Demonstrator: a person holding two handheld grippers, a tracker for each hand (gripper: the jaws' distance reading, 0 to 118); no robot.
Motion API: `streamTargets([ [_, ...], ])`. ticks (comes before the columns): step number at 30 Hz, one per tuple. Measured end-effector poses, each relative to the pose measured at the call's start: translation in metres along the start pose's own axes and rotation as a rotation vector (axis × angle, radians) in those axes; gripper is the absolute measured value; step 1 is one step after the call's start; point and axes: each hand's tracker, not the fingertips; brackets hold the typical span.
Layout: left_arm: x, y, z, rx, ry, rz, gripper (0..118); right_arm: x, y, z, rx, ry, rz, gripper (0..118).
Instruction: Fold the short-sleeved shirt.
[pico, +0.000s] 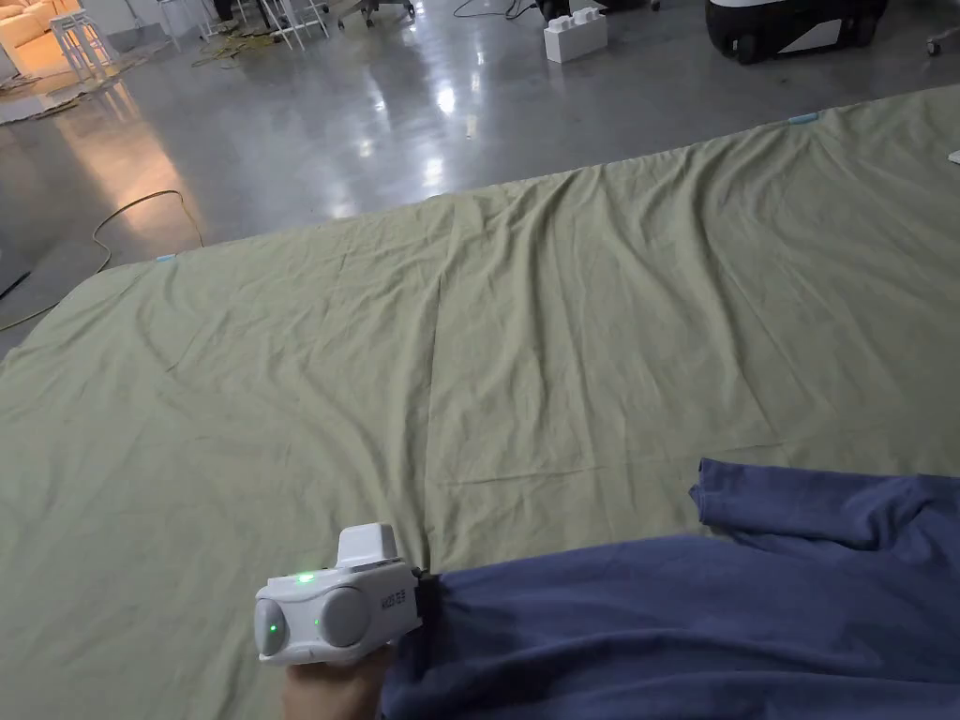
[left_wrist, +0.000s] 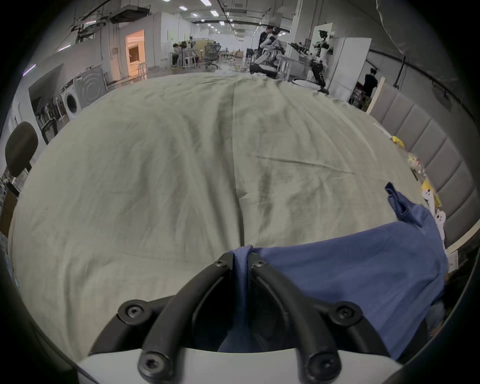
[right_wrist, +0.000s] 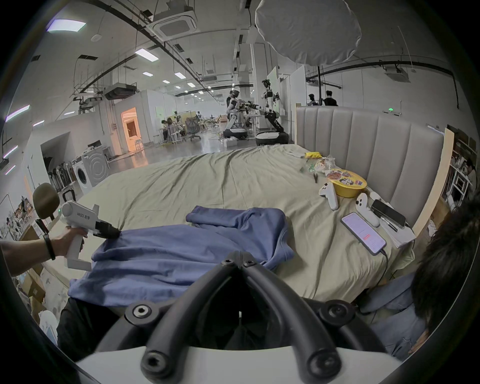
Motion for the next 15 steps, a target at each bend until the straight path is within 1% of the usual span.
streamTargets([
  [1, 0.002, -0.001, 0.0, -0.012, 0.053, -0.026, 9, 0.0, -0.001, -0.001, -0.006, 0.002, 0.003, 0],
  [2, 0.01, -0.001, -0.001, -0.016, 0.07, -0.086, 8, 0.0, 0.0, -0.004, -0.01, 0.006, 0.01, 0],
  [6, 0.025, -0.007, -0.012, -0.047, 0.144, -0.238, 8, 0.006, 0.019, -0.023, 0.01, 0.018, 0.039, 0],
  [8, 0.03, -0.01, -0.016, -0.055, 0.156, -0.269, 8, 0.015, 0.04, -0.047, 0.024, 0.036, 0.077, 0],
  [9, 0.032, -0.01, -0.015, -0.057, 0.163, -0.28, 8, 0.021, 0.054, -0.066, 0.01, 0.053, 0.123, 2],
  [10, 0.033, -0.008, -0.018, -0.067, 0.166, -0.288, 8, 0.027, 0.066, -0.09, -0.042, 0.07, 0.145, 9],
  [11, 0.034, -0.007, -0.018, -0.075, 0.169, -0.304, 8, 0.031, 0.076, -0.11, -0.048, 0.074, 0.179, 27],
  [12, 0.034, -0.006, -0.019, -0.085, 0.168, -0.325, 8, 0.037, 0.084, -0.135, -0.112, 0.088, 0.188, 57],
  [13, 0.033, -0.004, -0.02, -0.091, 0.163, -0.328, 8, 0.045, 0.092, -0.164, -0.153, 0.109, 0.21, 76],
  [14, 0.031, -0.002, -0.02, -0.096, 0.158, -0.322, 8, 0.05, 0.098, -0.188, -0.201, 0.114, 0.226, 83],
  [15, 0.028, 0.001, -0.02, -0.097, 0.158, -0.311, 8, 0.056, 0.103, -0.213, -0.211, 0.096, 0.239, 82],
])
